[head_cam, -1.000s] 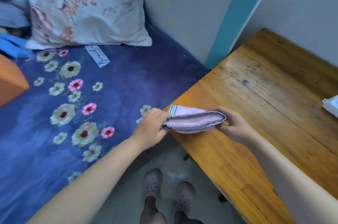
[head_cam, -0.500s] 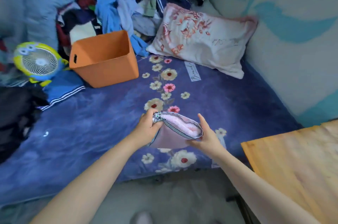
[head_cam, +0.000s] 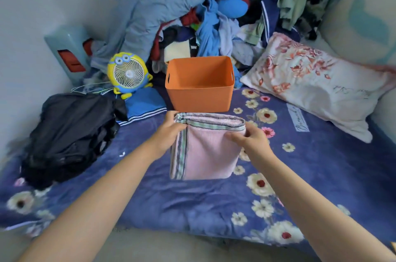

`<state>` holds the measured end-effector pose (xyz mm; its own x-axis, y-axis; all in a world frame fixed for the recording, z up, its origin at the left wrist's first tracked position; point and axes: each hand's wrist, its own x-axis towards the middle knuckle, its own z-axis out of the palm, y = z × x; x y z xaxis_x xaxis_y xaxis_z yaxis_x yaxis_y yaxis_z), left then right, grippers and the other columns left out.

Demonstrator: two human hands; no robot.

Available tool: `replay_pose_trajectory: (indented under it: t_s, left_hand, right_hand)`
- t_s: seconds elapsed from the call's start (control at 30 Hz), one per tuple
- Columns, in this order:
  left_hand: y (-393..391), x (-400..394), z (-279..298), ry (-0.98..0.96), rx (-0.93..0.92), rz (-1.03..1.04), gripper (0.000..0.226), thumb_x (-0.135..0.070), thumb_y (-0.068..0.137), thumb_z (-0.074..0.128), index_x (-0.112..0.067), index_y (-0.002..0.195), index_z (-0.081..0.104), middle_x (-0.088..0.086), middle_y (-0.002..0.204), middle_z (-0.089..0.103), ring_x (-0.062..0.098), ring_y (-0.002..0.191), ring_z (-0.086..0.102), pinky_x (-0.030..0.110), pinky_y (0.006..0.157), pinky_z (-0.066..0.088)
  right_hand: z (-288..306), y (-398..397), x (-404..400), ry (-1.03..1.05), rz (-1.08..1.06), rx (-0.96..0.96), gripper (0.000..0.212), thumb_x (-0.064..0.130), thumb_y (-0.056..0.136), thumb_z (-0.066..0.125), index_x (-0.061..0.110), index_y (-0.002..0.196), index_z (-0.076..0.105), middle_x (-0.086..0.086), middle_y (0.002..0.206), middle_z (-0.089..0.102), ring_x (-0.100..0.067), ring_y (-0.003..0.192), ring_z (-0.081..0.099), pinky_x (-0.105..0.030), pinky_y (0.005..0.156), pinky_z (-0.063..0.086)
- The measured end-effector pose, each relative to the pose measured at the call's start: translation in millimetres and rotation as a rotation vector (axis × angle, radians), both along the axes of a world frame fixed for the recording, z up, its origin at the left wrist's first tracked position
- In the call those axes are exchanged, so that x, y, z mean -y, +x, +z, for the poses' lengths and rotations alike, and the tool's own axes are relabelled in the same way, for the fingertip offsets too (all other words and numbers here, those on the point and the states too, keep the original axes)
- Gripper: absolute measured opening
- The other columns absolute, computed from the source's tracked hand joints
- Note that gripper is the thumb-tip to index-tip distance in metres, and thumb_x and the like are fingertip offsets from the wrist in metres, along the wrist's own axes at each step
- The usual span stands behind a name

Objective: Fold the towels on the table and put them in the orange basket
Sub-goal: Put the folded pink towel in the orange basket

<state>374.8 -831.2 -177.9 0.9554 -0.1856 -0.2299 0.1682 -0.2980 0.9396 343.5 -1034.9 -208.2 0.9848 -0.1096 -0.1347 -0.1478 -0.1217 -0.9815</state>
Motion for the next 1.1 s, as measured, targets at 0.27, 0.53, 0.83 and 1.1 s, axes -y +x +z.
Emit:
replay_pose_trajectory:
  t_s: [0.27, 0.53, 0.83, 1.1]
  left_hand:
    - [96, -22, 1, 0.084, 0.041, 0.110, 0.037, 0.000, 0.094, 0.030, -0.006, 0.130, 0.028, -0.003, 0.078, 0.031, 0.007, 0.066, 0.030, 0.022, 0.060, 0.025]
    - [238, -15, -12, -0.192, -0.068, 0.314, 0.023, 0.001, 0.090, 0.034, -0.021, 0.087, 0.041, 0.008, 0.094, 0.043, 0.023, 0.095, 0.044, 0.036, 0.082, 0.036]
    - [375, -13, -40, -0.414, -0.103, 0.421, 0.027, 0.008, 0.091, 0.042, -0.010, 0.078, 0.056, 0.006, 0.076, 0.060, 0.015, 0.072, 0.057, 0.026, 0.068, 0.046]
    - [487, -15, -85, -0.164, 0.088, 0.310, 0.038, -0.010, 0.099, 0.038, -0.013, 0.136, 0.031, -0.001, 0.117, 0.048, 0.009, 0.106, 0.044, 0.022, 0.093, 0.033]
  right_hand:
    - [12, 91, -30, -0.003, 0.057, 0.039, 0.025, 0.008, 0.088, 0.056, 0.019, 0.110, 0.054, -0.004, 0.109, 0.060, -0.017, 0.102, 0.056, -0.028, 0.085, 0.046]
    - [16, 226, -32, 0.002, 0.155, 0.037, 0.040, 0.016, 0.084, 0.057, 0.018, 0.119, 0.038, 0.010, 0.108, 0.047, -0.003, 0.099, 0.047, -0.012, 0.080, 0.041]
    - [-21, 381, -30, -0.044, 0.089, -0.029, 0.027, 0.000, 0.083, 0.055, 0.020, 0.099, 0.049, 0.012, 0.087, 0.054, -0.009, 0.083, 0.052, -0.020, 0.067, 0.046]
    - [-60, 498, -37, -0.020, 0.022, 0.035, 0.024, 0.003, 0.088, 0.054, 0.018, 0.106, 0.051, 0.013, 0.089, 0.056, -0.007, 0.084, 0.053, -0.024, 0.077, 0.045]
